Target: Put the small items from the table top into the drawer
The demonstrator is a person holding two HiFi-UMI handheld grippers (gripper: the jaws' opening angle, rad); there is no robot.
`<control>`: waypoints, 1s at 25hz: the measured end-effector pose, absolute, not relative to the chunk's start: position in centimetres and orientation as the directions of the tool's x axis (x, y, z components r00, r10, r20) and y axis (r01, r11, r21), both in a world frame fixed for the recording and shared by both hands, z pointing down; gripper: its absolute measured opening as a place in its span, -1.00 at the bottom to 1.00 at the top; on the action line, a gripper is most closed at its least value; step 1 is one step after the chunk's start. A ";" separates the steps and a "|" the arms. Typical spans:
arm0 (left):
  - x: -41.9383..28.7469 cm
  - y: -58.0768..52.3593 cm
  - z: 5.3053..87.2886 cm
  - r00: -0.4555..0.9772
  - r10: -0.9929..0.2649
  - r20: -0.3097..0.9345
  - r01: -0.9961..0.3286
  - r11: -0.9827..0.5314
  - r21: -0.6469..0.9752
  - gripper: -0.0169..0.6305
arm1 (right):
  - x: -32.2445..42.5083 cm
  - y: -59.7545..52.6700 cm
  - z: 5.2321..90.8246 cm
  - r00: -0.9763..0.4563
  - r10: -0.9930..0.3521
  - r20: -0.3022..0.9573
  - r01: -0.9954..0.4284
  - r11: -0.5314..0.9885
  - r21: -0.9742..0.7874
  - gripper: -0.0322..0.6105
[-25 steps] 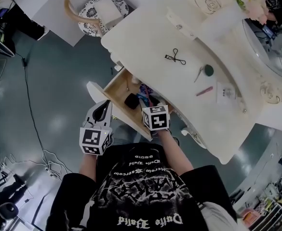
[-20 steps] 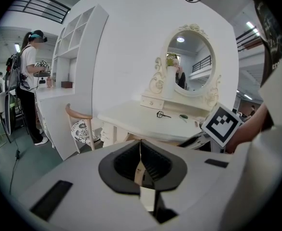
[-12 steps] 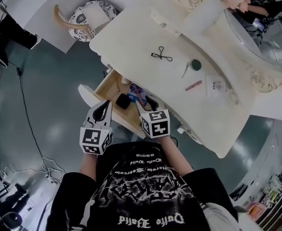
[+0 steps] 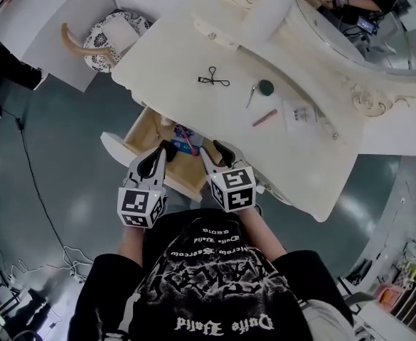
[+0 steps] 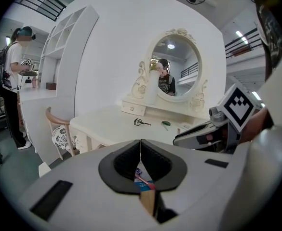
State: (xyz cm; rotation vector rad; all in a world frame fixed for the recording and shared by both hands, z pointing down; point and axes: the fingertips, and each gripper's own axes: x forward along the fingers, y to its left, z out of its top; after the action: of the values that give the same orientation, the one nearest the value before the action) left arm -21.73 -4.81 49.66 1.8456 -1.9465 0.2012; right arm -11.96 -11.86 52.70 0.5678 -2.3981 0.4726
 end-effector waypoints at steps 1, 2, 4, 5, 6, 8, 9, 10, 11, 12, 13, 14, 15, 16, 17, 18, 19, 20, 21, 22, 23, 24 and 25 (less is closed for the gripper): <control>-21.3 -5.1 49.5 0.004 -0.912 0.410 -0.977 0.083 0.195 -0.89 | -11.5 -12.1 52.5 -0.713 -0.289 0.638 -0.507 0.842 -0.185 -0.44; -20.9 -5.4 49.3 0.012 -0.914 0.406 -0.978 0.073 0.194 -0.90 | -11.0 -12.3 52.2 -0.712 -0.301 0.634 -0.514 0.839 -0.178 -0.44; -20.2 -6.0 49.0 0.026 -0.918 0.397 -0.980 0.055 0.191 -0.89 | -10.0 -12.8 51.7 -0.710 -0.329 0.622 -0.529 0.833 -0.164 -0.47; -19.8 -6.4 48.7 0.031 -0.920 0.391 -0.981 0.047 0.189 -0.89 | -9.6 -13.1 51.4 -0.710 -0.344 0.615 -0.535 0.831 -0.153 -0.53; -19.5 -6.7 48.5 0.034 -0.922 0.385 -0.982 0.040 0.185 -0.90 | -9.1 -13.4 51.1 -0.709 -0.359 0.607 -0.541 0.829 -0.141 -0.61; -18.8 -7.1 48.0 0.040 -0.928 0.371 -0.983 0.030 0.180 -0.90 | -8.0 -13.7 50.7 -0.703 -0.382 0.600 -0.553 0.824 -0.123 -0.66; -18.5 -7.3 47.7 0.044 -0.930 0.365 -0.983 0.024 0.180 -0.90 | -7.4 -13.9 50.5 -0.700 -0.391 0.598 -0.560 0.820 -0.120 -0.67; -18.1 -7.6 47.5 0.050 -0.932 0.359 -0.984 0.016 0.179 -0.89 | -6.8 -14.0 50.4 -0.697 -0.399 0.596 -0.567 0.815 -0.117 -0.68; -17.7 -7.8 47.2 0.058 -0.934 0.353 -0.984 0.006 0.178 -0.90 | -6.3 -14.2 50.2 -0.693 -0.409 0.593 -0.575 0.810 -0.113 -0.69; -17.4 -8.1 47.0 0.066 -0.936 0.347 -0.984 -0.004 0.176 -0.89 | -5.8 -14.4 50.0 -0.690 -0.421 0.589 -0.583 0.805 -0.107 -0.72; -17.0 -8.4 46.7 0.075 -0.937 0.341 -0.985 -0.015 0.175 -0.89 | -5.2 -14.6 49.8 -0.686 -0.436 0.583 -0.593 0.799 -0.100 -0.74; -16.5 -8.6 46.5 0.083 -0.938 0.336 -0.984 -0.025 0.174 -0.89 | -4.6 -14.8 49.6 -0.680 -0.451 0.577 -0.605 0.791 -0.095 -0.75; -16.1 -8.7 46.3 0.091 -0.939 0.333 -0.984 -0.033 0.175 -0.90 | -3.9 -15.0 49.4 -0.675 -0.464 0.574 -0.617 0.781 -0.094 -0.76; -15.7 -8.8 46.2 0.098 -0.939 0.330 -0.984 -0.040 0.176 -0.89 | -3.3 -15.1 49.3 -0.670 -0.474 0.572 -0.627 0.773 -0.094 -0.76; -15.3 -8.9 46.1 0.104 -0.939 0.328 -0.983 -0.047 0.177 -0.89 | -2.8 -15.2 49.3 -0.665 -0.481 0.571 -0.635 0.767 -0.092 -0.77; -15.0 -9.0 46.0 0.110 -0.939 0.327 -0.983 -0.053 0.178 -0.89 | -2.3 -15.4 49.2 -0.661 -0.489 0.570 -0.640 0.763 -0.088 -0.78; -14.7 -9.1 46.0 0.116 -0.938 0.326 -0.982 -0.059 0.177 -0.89 | -1.9 -15.5 49.0 -0.659 -0.496 0.565 -0.644 0.760 -0.085 -0.79; -14.4 -9.2 46.0 0.121 -0.938 0.326 -0.982 -0.065 0.176 -0.89 | -1.6 -15.6 48.8 -0.661 -0.503 0.557 -0.648 0.757 -0.085 -0.81; -14.1 -9.3 45.9 0.126 -0.937 0.325 -0.982 -0.071 0.175 -0.89 | -1.3 -15.7 48.6 -0.665 -0.509 0.547 -0.650 0.755 -0.088 -0.84; -13.8 -9.4 45.9 0.130 -0.937 0.325 -0.982 -0.076 0.174 -0.89 | -1.0 -15.8 48.4 -0.669 -0.515 0.536 -0.652 0.753 -0.089 -0.86; -13.5 -9.5 45.9 0.135 -0.936 0.324 -0.982 -0.081 0.173 -0.90 | -0.8 -15.8 48.2 -0.669 -0.522 0.529 -0.653 0.752 -0.083 -0.86; -13.3 -9.6 45.9 0.138 -0.936 0.323 -0.981 -0.085 0.172 -0.89 | -0.5 -15.8 48.2 -0.664 -0.529 0.528 -0.656 0.751 -0.074 -0.87; -13.1 -9.6 45.9 0.140 -0.936 0.323 -0.981 -0.088 0.171 -0.89 | -0.2 -15.9 48.3 -0.657 -0.534 0.532 -0.660 0.749 -0.063 -0.87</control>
State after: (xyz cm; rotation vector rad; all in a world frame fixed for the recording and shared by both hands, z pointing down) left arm -13.08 -9.64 45.86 2.0834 -1.8494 0.1848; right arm -0.17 -15.89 48.30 0.9026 -2.4560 0.3447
